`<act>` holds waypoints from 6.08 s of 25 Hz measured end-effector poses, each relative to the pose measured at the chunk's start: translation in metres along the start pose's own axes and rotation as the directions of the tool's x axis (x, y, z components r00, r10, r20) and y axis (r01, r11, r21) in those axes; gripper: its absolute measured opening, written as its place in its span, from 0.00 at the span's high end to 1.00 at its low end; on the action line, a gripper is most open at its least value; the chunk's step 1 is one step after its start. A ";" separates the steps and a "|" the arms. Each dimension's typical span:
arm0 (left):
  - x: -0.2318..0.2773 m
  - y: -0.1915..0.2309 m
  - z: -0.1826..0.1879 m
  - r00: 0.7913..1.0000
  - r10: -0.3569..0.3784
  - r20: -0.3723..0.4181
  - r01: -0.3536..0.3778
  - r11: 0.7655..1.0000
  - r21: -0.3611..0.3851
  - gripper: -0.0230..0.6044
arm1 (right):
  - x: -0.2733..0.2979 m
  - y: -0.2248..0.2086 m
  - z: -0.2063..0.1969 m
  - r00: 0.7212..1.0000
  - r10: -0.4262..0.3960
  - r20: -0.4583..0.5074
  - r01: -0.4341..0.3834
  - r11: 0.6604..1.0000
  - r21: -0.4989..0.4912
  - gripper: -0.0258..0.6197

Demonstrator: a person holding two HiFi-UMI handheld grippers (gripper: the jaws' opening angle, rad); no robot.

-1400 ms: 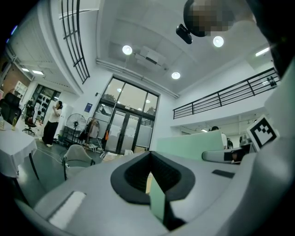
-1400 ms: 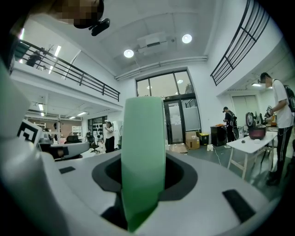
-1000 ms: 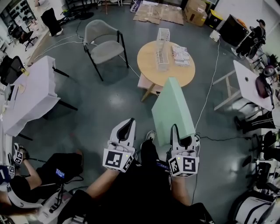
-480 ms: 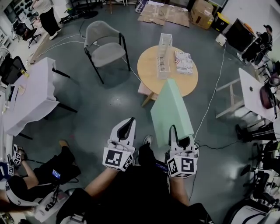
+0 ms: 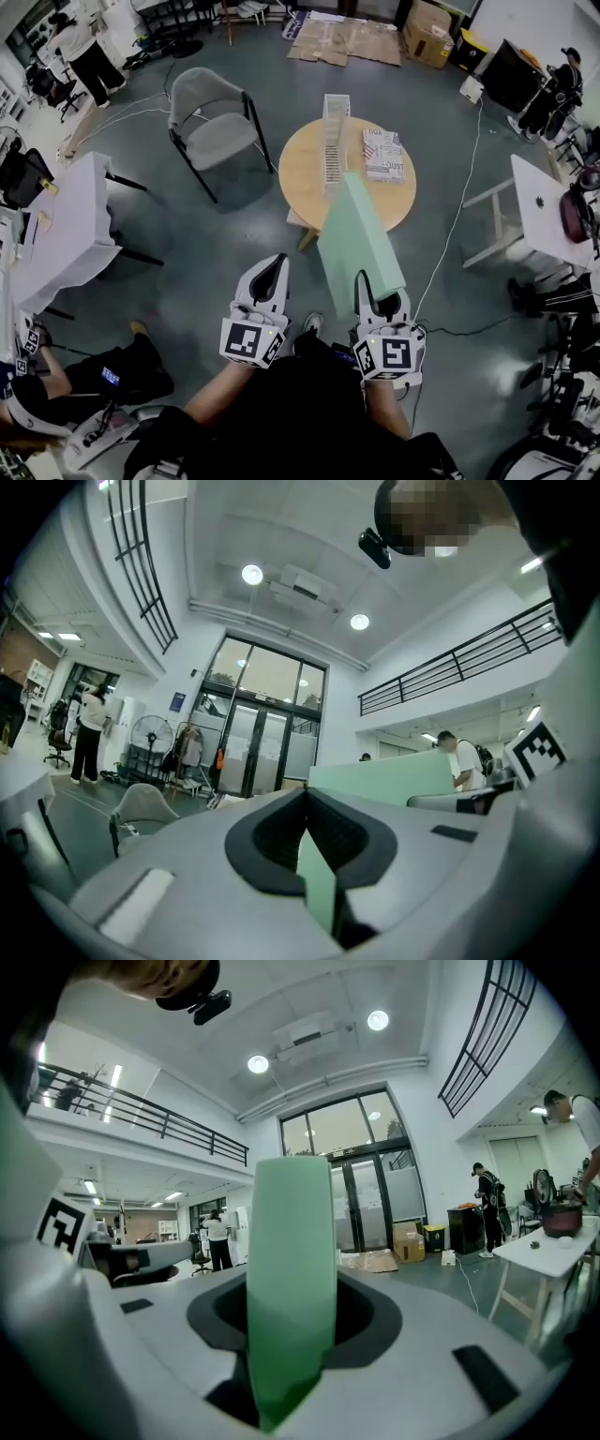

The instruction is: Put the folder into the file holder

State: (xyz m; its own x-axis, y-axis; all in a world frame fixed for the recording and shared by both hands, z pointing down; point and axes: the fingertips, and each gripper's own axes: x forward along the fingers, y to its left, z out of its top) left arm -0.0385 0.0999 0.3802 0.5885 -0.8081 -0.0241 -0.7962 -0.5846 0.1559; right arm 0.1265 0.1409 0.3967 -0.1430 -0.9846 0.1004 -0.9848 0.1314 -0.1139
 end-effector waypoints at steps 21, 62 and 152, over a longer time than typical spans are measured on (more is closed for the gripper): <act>0.094 0.000 -0.011 0.998 0.065 -0.011 -0.065 0.998 0.005 0.95 | 0.077 -0.069 0.015 0.999 0.052 0.000 -0.052 0.999 -0.009 0.73; 0.261 0.138 -0.009 1.000 -0.001 -0.026 0.000 0.999 -0.048 0.95 | 0.302 -0.096 0.035 0.996 -0.087 0.032 0.088 0.995 -0.037 0.73; 0.340 0.192 -0.040 0.981 -0.162 -0.107 0.159 0.987 -0.036 0.95 | 0.431 -0.113 -0.022 0.954 -0.070 0.290 0.110 0.986 -0.123 0.73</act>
State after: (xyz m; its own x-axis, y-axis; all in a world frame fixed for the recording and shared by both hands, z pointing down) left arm 0.0147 -0.2840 0.4416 0.7215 -0.6901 0.0568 -0.6868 -0.7028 0.1855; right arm 0.1736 -0.2954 0.4747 -0.0384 -0.9823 -0.1832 -0.9992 0.0353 0.0203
